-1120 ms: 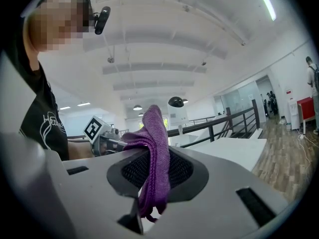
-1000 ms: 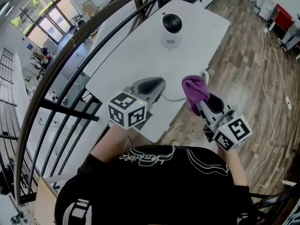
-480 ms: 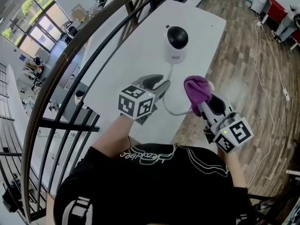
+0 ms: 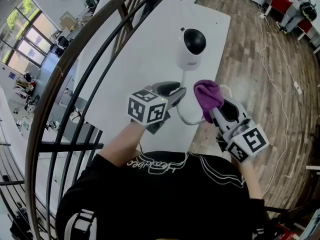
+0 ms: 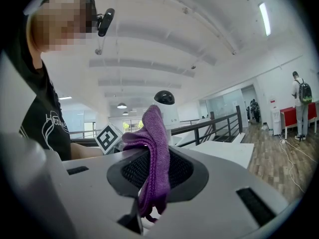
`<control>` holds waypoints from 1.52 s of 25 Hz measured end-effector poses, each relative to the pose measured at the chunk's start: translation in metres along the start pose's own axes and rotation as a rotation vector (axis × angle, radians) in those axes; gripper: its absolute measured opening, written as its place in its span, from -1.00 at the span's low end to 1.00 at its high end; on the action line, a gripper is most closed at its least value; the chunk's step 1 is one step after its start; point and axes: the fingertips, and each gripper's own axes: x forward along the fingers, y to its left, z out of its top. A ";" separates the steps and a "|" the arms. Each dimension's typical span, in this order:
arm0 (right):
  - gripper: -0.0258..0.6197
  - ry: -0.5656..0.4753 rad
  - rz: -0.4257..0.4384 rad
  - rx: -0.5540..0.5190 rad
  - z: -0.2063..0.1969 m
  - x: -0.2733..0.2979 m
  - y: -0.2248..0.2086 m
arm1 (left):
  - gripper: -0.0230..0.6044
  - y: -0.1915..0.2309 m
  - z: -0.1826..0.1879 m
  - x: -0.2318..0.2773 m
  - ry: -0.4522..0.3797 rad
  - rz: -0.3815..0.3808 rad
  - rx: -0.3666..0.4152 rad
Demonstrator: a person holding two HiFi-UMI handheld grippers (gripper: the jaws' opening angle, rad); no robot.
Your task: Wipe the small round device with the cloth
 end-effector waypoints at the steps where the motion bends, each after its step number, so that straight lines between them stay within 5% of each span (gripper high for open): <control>1: -0.72 0.000 -0.008 -0.002 0.000 0.001 0.001 | -0.56 0.000 0.000 0.000 0.002 -0.011 -0.001; 14: -0.72 -0.028 -0.103 -0.132 0.018 0.011 0.012 | -0.62 -0.003 0.000 0.006 0.019 -0.073 -0.020; 24: -0.72 -0.047 -0.160 -0.432 0.067 0.031 0.032 | -0.63 -0.004 0.000 0.005 0.018 -0.092 -0.027; 38: -0.72 -0.031 -0.378 -0.984 0.139 0.058 0.054 | -0.64 -0.006 0.002 0.000 -0.036 -0.142 -0.096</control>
